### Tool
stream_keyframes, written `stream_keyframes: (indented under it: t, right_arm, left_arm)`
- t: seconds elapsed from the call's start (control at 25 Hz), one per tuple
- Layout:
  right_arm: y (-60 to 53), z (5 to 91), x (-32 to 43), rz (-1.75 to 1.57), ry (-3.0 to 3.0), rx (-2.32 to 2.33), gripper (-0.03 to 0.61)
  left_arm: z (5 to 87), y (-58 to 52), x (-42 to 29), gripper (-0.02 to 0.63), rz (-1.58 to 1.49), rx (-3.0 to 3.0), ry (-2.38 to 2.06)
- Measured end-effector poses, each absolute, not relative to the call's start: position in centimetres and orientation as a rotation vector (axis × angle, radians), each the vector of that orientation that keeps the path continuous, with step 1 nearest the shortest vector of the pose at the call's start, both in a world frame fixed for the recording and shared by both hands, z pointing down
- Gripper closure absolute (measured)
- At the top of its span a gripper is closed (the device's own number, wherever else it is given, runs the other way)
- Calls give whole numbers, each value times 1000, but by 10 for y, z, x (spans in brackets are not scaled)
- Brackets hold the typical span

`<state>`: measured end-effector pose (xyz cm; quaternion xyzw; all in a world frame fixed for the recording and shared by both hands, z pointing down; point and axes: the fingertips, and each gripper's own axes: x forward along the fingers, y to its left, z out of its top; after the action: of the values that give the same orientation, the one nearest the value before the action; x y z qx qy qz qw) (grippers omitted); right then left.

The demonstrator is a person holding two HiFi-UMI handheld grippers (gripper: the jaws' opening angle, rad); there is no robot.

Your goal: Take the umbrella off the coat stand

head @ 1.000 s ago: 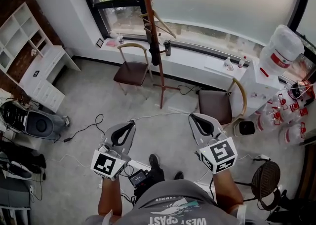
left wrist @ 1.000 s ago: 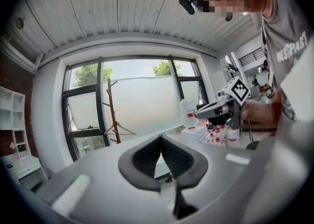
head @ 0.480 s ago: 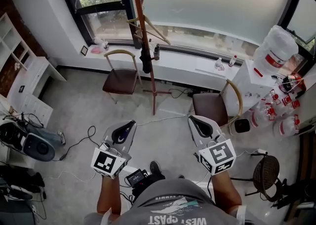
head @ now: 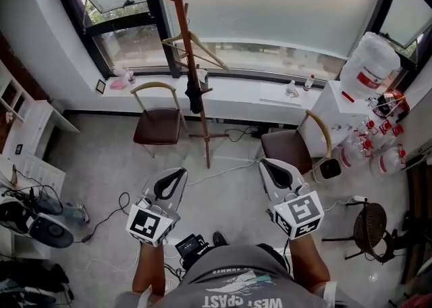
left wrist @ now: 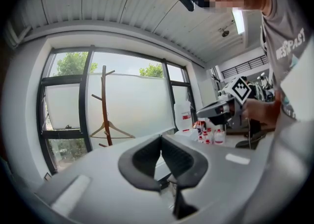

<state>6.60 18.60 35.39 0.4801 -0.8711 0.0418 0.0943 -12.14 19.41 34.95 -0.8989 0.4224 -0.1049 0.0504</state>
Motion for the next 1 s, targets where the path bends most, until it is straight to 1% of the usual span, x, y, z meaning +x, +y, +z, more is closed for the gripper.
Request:
stream_keyframes:
  t: [0.2,0.48,1.0]
  right_arm:
    - [168,354,50,126,-2547,1460,577]
    - [142,353,22,102,-2547,1423,577]
    - [66,354,19,94,-2661,1243,577]
  left_arm:
    - [356,176,-139,612,-265,-2772,1218]
    - [365,154,-161,611,-245,-2797,1251]
    - [361,111,-154,611,-271,-2736,1445]
